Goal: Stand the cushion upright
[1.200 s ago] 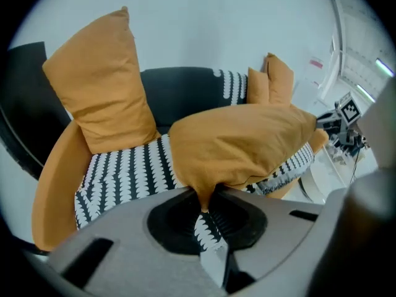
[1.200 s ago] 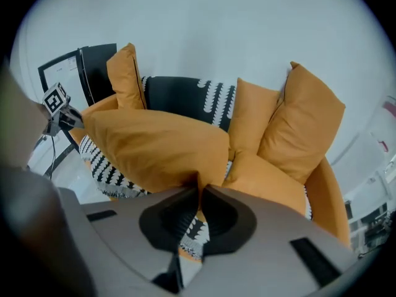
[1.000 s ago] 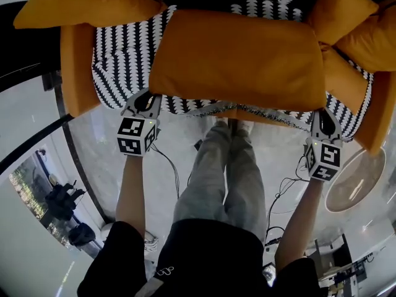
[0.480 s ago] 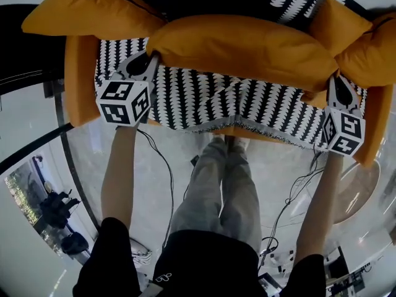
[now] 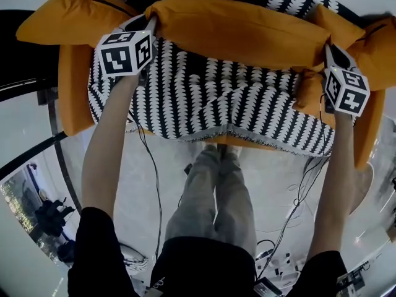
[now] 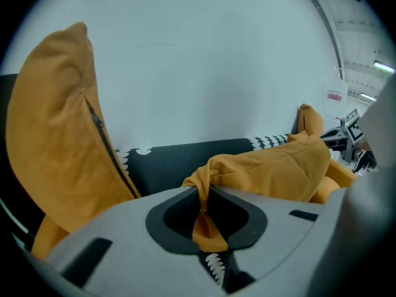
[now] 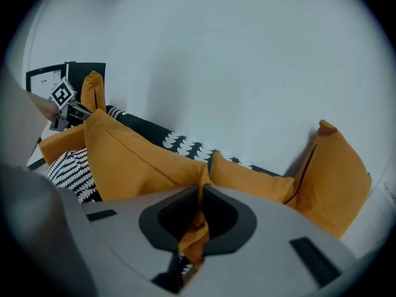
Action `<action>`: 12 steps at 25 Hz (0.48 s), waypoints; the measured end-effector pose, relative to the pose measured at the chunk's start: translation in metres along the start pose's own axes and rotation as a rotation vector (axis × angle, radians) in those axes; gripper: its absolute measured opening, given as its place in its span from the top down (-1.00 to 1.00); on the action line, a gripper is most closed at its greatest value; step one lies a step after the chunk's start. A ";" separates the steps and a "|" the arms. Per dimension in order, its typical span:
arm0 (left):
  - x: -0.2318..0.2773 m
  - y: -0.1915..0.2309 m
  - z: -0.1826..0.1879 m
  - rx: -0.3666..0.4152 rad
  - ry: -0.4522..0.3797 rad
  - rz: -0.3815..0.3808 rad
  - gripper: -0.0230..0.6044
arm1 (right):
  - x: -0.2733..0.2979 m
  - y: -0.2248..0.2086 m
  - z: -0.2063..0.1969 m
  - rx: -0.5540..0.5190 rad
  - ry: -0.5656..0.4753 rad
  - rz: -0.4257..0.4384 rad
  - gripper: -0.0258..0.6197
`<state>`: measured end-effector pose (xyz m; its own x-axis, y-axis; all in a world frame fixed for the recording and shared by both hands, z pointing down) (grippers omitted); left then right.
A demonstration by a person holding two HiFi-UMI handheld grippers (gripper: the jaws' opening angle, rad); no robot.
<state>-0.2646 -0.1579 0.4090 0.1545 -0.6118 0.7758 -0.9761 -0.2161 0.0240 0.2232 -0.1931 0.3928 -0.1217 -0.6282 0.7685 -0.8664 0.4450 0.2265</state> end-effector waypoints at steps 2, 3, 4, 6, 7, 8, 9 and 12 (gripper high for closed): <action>0.020 0.006 0.010 -0.002 0.015 0.023 0.80 | 0.020 -0.002 0.007 0.010 0.014 -0.007 0.85; 0.030 0.009 0.015 -0.005 0.020 0.033 0.80 | 0.029 -0.002 0.011 0.018 0.021 -0.013 0.85; 0.040 0.012 0.019 -0.009 0.022 0.041 0.80 | 0.038 -0.003 0.014 0.025 0.027 -0.020 0.85; 0.056 0.017 0.028 -0.022 0.024 0.050 0.80 | 0.051 -0.006 0.022 0.037 0.037 -0.035 0.85; 0.063 0.019 0.033 -0.028 0.025 0.054 0.80 | 0.056 -0.008 0.026 0.043 0.040 -0.042 0.85; 0.068 0.020 0.039 -0.031 0.025 0.059 0.80 | 0.060 -0.009 0.030 0.048 0.043 -0.052 0.85; 0.071 0.020 0.045 -0.030 0.024 0.069 0.80 | 0.061 -0.010 0.034 0.047 0.050 -0.067 0.85; 0.075 0.018 0.053 -0.028 0.018 0.104 0.80 | 0.062 -0.008 0.040 0.021 0.078 -0.114 0.85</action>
<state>-0.2624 -0.2478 0.4340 0.0494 -0.6161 0.7861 -0.9907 -0.1302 -0.0397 0.2031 -0.2610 0.4149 0.0150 -0.6218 0.7830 -0.8827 0.3596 0.3025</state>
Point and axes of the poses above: the fingertips, and each gripper's own axes: x forward along the fingers, y to its left, z out of its top, the point moved 9 cm from there along -x, backward along the fingers, and after that the axes turned 13 degrees about y, right-handed, at the moved point
